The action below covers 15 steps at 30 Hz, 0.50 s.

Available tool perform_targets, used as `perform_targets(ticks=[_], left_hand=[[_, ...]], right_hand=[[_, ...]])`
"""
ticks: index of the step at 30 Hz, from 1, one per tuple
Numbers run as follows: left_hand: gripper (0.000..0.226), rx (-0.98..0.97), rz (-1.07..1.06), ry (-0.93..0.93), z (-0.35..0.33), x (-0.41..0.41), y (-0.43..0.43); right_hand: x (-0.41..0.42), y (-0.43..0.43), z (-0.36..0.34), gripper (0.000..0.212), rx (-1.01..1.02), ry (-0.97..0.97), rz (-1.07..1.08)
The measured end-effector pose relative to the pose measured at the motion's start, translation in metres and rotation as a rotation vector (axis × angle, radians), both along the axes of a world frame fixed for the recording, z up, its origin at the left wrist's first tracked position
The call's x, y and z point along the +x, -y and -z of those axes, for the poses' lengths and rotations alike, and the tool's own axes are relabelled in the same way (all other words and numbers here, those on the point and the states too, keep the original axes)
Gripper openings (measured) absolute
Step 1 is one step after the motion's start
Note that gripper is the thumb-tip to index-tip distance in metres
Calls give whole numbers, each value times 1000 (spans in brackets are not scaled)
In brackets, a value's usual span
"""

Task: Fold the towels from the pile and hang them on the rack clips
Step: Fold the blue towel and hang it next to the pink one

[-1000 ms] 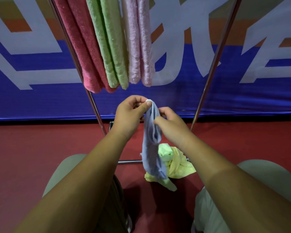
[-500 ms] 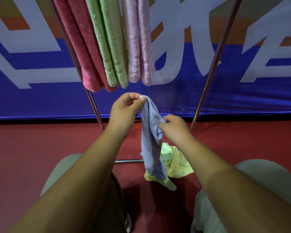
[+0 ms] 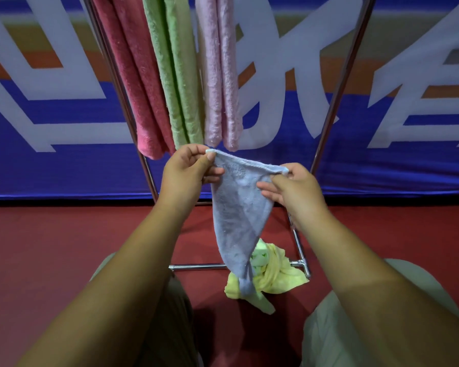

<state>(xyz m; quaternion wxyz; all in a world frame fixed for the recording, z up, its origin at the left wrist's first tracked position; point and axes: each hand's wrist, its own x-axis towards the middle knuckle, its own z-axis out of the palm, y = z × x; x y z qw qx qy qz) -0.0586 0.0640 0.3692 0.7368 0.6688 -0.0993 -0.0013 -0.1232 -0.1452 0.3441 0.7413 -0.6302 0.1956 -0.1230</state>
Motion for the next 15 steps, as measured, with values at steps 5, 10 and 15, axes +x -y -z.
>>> perform_targets(ticks=[5, 10, 15], left_hand=[[9, 24, -73, 121, -55, -3, -6], [27, 73, -150, 304, -121, -6, -12], [21, 33, -115, 360, -186, -14, -18]], right_hand=[[-9, 7, -56, 13, -44, 134, -69], [-13, 4, -126, 14, -38, 270, -108], [-19, 0, -194, 11, 34, 380, -105]])
